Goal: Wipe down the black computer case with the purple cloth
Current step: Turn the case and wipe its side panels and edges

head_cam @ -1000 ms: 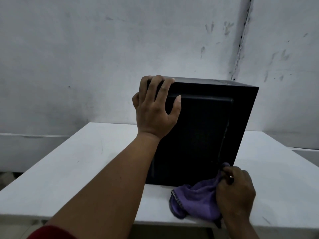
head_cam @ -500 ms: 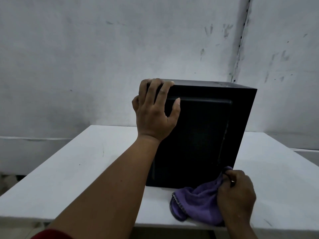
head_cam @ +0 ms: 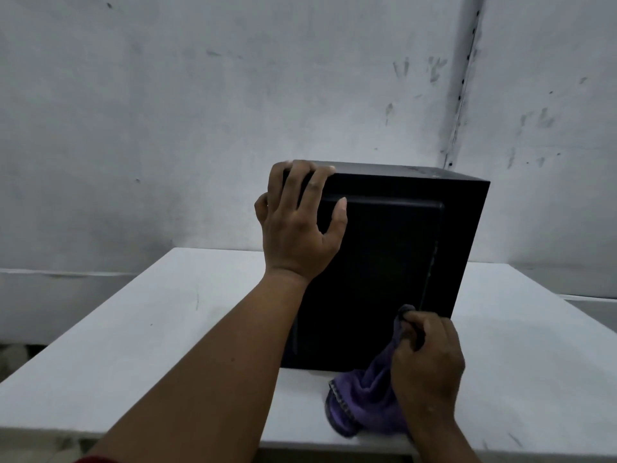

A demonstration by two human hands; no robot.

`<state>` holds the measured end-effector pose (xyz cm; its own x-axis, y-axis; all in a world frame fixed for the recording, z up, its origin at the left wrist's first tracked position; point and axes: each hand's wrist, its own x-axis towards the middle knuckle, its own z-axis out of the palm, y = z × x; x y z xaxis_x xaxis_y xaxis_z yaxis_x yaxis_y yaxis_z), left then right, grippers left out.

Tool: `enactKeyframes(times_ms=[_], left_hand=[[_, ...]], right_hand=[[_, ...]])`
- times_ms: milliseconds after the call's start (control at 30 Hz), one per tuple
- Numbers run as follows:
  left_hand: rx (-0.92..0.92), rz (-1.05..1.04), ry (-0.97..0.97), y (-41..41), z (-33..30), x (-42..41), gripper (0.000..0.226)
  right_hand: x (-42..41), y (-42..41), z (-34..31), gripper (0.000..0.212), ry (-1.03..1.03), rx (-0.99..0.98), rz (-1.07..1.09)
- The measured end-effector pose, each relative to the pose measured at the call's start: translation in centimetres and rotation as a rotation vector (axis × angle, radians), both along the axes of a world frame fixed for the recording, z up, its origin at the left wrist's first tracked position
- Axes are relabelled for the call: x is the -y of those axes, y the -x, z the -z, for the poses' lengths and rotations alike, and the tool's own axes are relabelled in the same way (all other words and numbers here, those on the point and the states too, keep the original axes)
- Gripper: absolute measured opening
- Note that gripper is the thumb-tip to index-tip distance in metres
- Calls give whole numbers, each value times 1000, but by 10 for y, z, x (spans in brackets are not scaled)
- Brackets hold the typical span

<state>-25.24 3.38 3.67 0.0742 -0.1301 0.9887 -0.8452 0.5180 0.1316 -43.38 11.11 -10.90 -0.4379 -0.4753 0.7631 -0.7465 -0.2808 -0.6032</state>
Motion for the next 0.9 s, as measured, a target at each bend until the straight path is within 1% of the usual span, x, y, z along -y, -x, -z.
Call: enactKeyframes(times_ms=[133, 200, 300, 433, 500, 567, 633, 767, 833, 900], left_hand=[[4, -5, -8, 0, 1, 0, 42], [6, -7, -10, 0, 0, 0, 42], [14, -4, -17, -2, -1, -1, 43], [13, 2, -26, -1, 0, -1, 43], [8, 7, -20, -1, 0, 0, 44], [7, 8, -19, -1, 1, 1, 44], [6, 13, -19, -1, 1, 1, 44], [4, 4, -23, -2, 0, 0, 44], [0, 6, -24, -2, 0, 0, 44], [0, 8, -29, -2, 0, -1, 44]], right_hand=[[-1, -7, 30, 27, -85, -68, -30], [-3, -6, 35, 27, -93, -107, -56], [-2, -1, 16, 13, 22, -84, -19], [12, 4, -34, 14, 200, -72, 35], [16, 4, -49, 16, 240, -60, 50], [17, 1, -49, 15, 258, -45, 59], [14, -2, -33, 11, 250, -44, 54], [6, -3, -3, 14, 155, -61, -1], [6, -1, -6, 13, 133, -67, -1], [8, 0, -21, 20, 133, -55, 5]])
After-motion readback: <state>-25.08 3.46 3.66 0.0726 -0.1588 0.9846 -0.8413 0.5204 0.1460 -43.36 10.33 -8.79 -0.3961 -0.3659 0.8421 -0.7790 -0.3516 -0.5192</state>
